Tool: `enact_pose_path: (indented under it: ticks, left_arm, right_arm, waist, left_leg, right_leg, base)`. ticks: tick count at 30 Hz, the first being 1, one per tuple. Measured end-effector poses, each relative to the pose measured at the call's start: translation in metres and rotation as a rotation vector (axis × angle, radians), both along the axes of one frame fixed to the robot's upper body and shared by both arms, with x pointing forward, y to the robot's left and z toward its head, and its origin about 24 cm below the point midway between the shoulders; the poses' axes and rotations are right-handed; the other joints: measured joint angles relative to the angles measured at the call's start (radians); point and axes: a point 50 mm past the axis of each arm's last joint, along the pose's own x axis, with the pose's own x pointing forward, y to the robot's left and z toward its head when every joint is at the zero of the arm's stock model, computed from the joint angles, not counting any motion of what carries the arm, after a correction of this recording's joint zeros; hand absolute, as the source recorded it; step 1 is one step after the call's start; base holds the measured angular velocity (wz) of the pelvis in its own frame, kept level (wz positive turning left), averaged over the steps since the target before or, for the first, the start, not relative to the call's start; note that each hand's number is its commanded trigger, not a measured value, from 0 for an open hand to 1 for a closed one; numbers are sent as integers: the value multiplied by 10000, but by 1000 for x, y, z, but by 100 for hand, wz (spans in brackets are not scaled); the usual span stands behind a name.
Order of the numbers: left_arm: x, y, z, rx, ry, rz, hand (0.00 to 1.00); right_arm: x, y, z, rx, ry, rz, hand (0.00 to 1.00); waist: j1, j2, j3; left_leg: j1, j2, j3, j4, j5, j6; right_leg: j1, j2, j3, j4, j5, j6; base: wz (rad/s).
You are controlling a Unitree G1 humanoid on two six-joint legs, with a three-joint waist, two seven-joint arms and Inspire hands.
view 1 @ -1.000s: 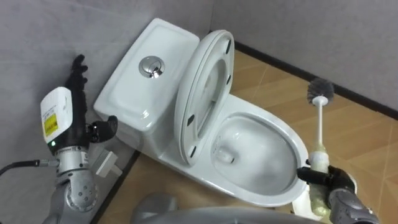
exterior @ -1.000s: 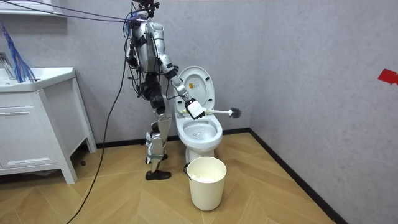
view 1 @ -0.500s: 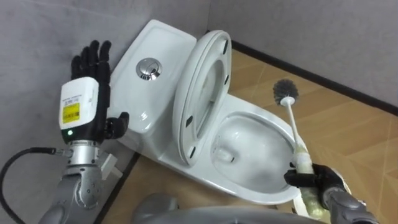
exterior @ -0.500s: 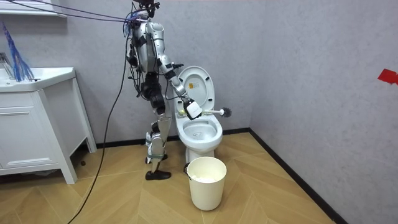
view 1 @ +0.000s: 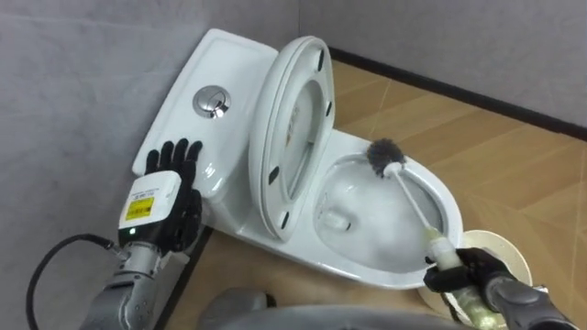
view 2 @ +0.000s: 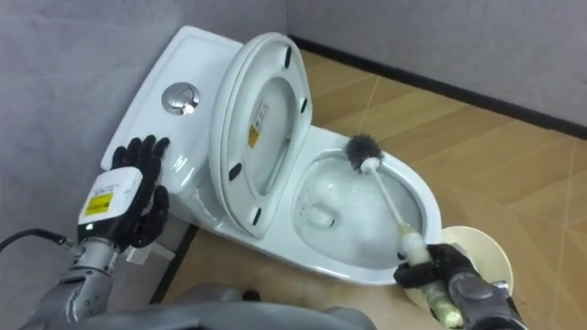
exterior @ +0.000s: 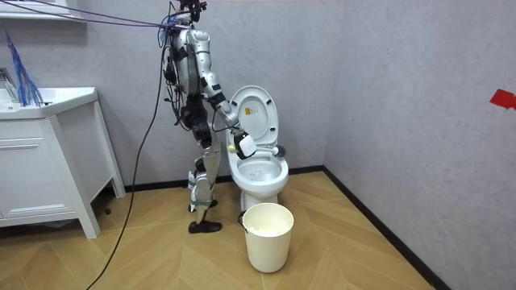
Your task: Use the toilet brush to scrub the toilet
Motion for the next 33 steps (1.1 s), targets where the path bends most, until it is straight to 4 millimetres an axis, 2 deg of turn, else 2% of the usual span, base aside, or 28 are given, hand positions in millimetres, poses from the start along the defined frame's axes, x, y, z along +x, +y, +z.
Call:
enact_pose_path:
  ticks: [5,9,13,15,19,22,25,29,30,33]
  left_arm:
    - [6,3,3,213,-13,-245,0]
    - [15,2,4,358,-109,-500,0]
    - [20,5,7,546,-452,-508,0]
    - [26,5,8,618,-801,-508,0]
    - [47,-2,18,605,-1586,-780,0]
    - [63,-9,29,655,-2226,-1079,0]
    - [80,-18,43,653,-3203,-1323,0]
    - [97,-25,58,721,-4299,-1672,0]
    - [99,-25,61,766,-4468,-1732,0]
    - [111,-28,73,993,-5209,-2149,0]
  right_arm:
    - [5,0,1,-322,266,823,100]
    - [7,-4,3,-661,362,1251,100]
    - [20,-8,8,-1278,225,1402,100]
    - [28,-8,11,-1583,129,1658,100]
    - [52,-17,21,-2450,198,2377,100]
    - [64,-22,29,-2826,166,2493,100]
    - [84,-34,44,-3503,-243,2498,100]
    - [108,-43,64,-4300,-771,2879,100]
    - [113,-42,67,-4375,-880,2949,100]
    - [128,-41,77,-4842,-1245,3377,100]
  waist:
    - [36,31,0]
    - [28,136,29]
    - [63,215,49]
    - [82,189,61]
    - [287,122,156]
    - [319,68,212]
    - [577,-59,325]
    - [756,-161,418]
    - [764,-146,412]
    - [936,-127,505]
  left_leg:
    - [-617,-5,69,244,58,14]
    - [-997,1,70,468,52,22]
    - [-1618,-7,202,611,147,36]
    - [-1947,-48,238,695,222,28]
    - [-2848,-166,234,896,463,10]
    - [-3550,-286,-111,1113,648,-44]
    - [-4533,-288,-169,1723,650,-63]
    - [-5574,-305,-254,2232,650,-97]
    - [-5711,-302,-273,2264,659,-108]
    - [-6316,-293,-428,2393,823,-177]
  right_leg:
    - [-633,-100,3,490,-116,-58]
    - [-1038,-142,-59,681,-157,-66]
    - [-1756,-298,-48,1308,-245,-151]
    - [-2281,-383,87,1734,-347,-187]
    - [-3454,-699,64,2573,-518,-319]
    - [-4048,-827,-194,2888,-576,-392]
    - [-4969,-984,-250,3498,-685,-509]
    - [-5926,-1046,-252,4060,-763,-572]
    - [-6061,-1050,-263,4104,-764,-583]
    - [-6556,-983,-421,4133,-624,-703]
  base:
    - [-2]
    - [5]
    - [-7]
    - [-2]
    - [8]
    - [32]
    - [17]
    - [9]
    - [4]
    - [8]
